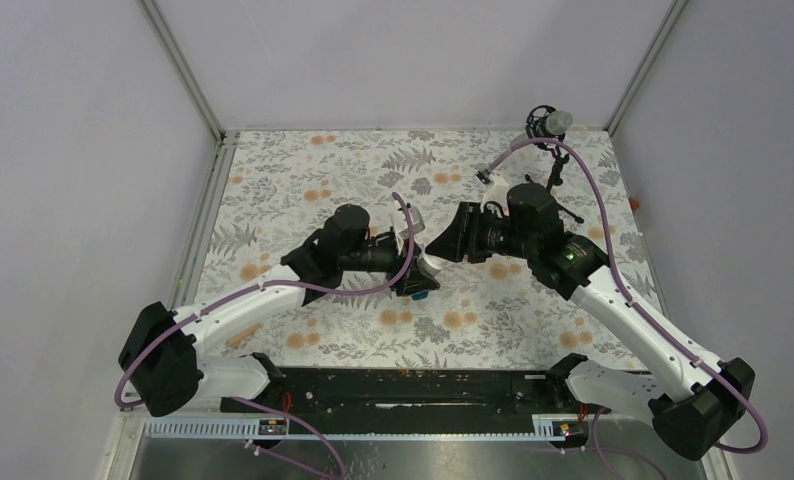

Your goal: Sort the pills into containers

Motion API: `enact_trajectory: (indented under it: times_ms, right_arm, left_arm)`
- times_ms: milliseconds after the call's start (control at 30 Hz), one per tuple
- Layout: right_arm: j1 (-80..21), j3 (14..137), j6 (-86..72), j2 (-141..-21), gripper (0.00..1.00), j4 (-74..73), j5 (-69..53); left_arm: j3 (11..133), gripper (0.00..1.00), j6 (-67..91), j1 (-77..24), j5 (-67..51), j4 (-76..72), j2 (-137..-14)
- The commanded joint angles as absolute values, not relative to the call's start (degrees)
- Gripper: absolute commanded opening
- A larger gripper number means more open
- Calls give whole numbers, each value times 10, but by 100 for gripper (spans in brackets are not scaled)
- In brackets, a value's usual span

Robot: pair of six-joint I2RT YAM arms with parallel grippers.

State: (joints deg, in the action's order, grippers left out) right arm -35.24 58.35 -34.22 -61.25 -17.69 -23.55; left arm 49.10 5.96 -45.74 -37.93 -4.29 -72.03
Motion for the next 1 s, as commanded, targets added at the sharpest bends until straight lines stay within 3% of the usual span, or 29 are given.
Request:
enact_trajectory:
  times_ms: [0,167,433,733,833,867,967]
  right_arm:
    - [-358,601,-374,-606,42,-173,-258]
    - [-353,602,-314,-595,27,-151,-316]
    - [-337,599,-85,-563,24,-148,-512]
    - [-330,619,-14,-556,19,-151,-537]
    - [-330,624,-54,-572,27,-140,-499]
    - [-330,625,-71,-579,37,-140,-473]
    - [-330,608,-139,-598,51,-116,-431]
  left_arm:
    - [483,0,74,-452,-366,-93,-700]
    - [481,0,71,-449,-399,-80,-697]
    - [476,0,33,-449,-504,-22,-688]
    - [481,0,4,-449,-585,12,-688]
    - [481,0,10,-450,-563,4,-691]
    - [480,0,16,-449,-549,-4,-692]
    - [475,0,39,-448,-496,-37,-690]
